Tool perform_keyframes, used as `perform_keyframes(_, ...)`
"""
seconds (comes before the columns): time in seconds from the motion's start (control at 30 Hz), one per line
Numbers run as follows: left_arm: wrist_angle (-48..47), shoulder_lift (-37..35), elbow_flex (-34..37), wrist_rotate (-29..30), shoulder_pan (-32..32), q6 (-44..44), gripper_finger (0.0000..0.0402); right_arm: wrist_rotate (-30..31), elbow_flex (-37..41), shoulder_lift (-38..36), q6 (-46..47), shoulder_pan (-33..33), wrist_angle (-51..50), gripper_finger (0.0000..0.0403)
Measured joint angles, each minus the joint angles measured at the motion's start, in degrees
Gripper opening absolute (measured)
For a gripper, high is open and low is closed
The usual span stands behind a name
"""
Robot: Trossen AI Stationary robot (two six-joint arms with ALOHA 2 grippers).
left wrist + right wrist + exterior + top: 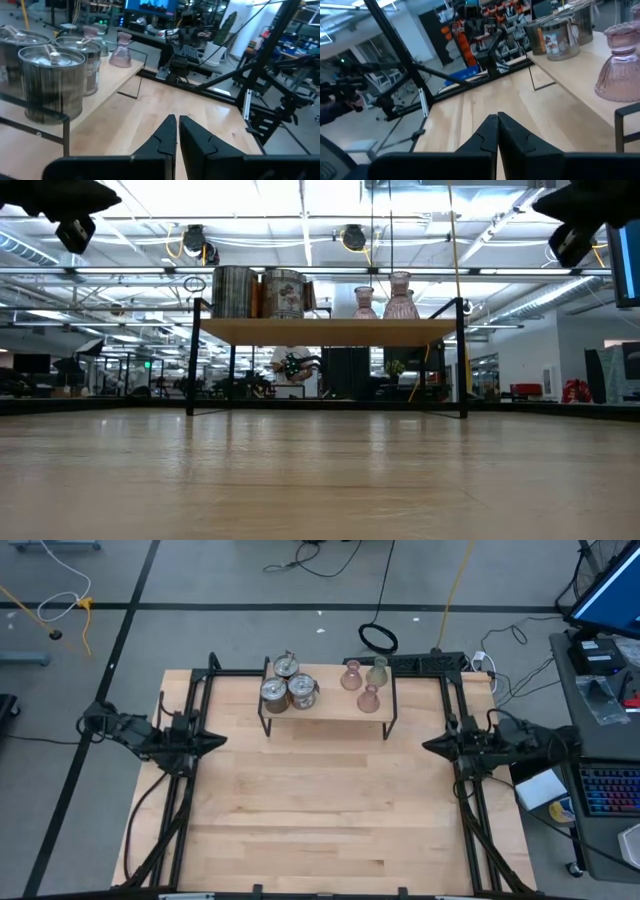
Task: Pick & Place candle stick holders
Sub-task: Return to Home Position
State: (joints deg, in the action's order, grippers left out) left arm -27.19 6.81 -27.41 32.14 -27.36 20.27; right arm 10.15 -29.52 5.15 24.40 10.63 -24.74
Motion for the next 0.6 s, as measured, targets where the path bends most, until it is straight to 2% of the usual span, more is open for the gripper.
perform_keyframes(0.17,2.2,-1.6,2.7,-0.7,0.0,-1.2,0.0021,0.0,2.5,-5.1,0.0,0.0,0.1,0.0000)
perform_keyframes(0.33,8.4,-4.1,8.5,-1.4,0.0,-1.9,0.0021,-0.7,3.2,-4.7,-0.4,0.0,0.8,0.0000)
perform_keyframes(0.6,14.8,-6.5,15.1,-2.1,0.0,-6.0,0.0021,-1.5,10.7,-5.0,1.2,0.0,8.8,0.0000)
